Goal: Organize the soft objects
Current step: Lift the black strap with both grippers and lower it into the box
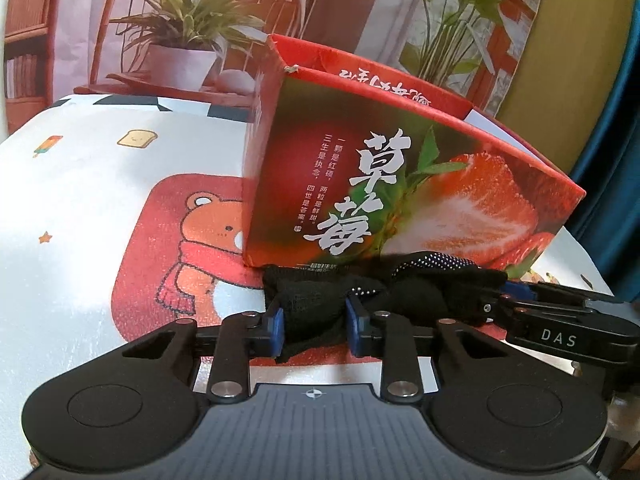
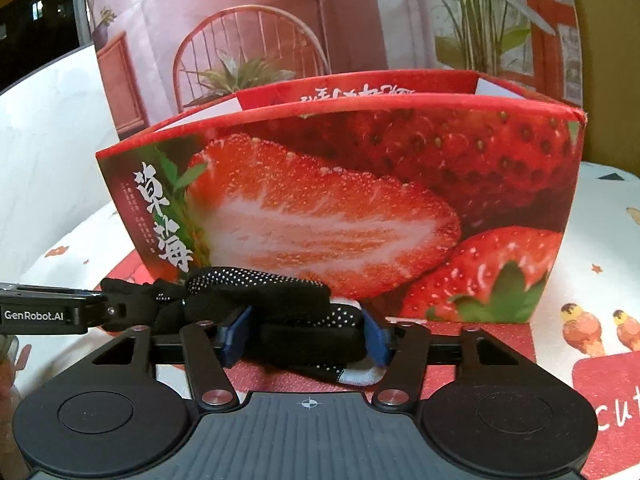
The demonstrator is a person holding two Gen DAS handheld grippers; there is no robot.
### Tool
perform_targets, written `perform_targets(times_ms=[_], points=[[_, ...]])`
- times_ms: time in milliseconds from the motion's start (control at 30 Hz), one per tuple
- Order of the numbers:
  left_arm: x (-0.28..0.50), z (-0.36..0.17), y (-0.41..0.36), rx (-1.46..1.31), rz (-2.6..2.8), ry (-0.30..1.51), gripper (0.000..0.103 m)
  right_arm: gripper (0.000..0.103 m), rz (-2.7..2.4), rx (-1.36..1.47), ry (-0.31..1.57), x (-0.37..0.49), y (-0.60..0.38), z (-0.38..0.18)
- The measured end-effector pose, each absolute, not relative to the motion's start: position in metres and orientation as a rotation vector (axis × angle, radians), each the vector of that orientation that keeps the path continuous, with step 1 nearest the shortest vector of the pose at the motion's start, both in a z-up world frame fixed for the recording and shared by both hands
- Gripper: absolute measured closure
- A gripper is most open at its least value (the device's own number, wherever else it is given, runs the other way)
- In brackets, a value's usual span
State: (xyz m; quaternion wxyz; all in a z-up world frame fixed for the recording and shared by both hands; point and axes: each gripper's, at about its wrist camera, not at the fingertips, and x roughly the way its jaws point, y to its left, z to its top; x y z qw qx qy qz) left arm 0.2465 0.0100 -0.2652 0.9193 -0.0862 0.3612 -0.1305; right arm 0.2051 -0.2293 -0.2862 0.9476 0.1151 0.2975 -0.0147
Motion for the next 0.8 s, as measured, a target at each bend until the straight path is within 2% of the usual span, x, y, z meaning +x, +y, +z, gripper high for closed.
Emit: perform_targets(times_ms=[33, 100, 200, 567, 800], points=[[0.247, -0.265, 0.01, -0.179, -0.267, 0.743, 0.072, 0.063, -0.024, 0.24, 0.611, 0.205, -0.23, -0.287], [0.246, -0.265, 0.01, -0.181, -0.268, 0.742, 0.075, 0.076, -0.01, 0.247, 0.616, 0.206, -0.231, -0.287], [0.245, -0.264, 0.009, -0.182, -0.274, 0.747, 0.081, 0.091, 0.021, 0.229, 0.623, 0.206, -0.226, -0.287], [0.214, -0.235, 0.0, -0.128, -0.298, 0.688, 0.085, 0.095, 0.027, 0.218, 0.558, 0.183, -0.219, -0.271], [0.192, -0.186, 0.0, -0.138, -0.328, 0.548, 0.085, 0.095, 0.053, 0.203, 0.396, 0.147, -0.22, -0.223]])
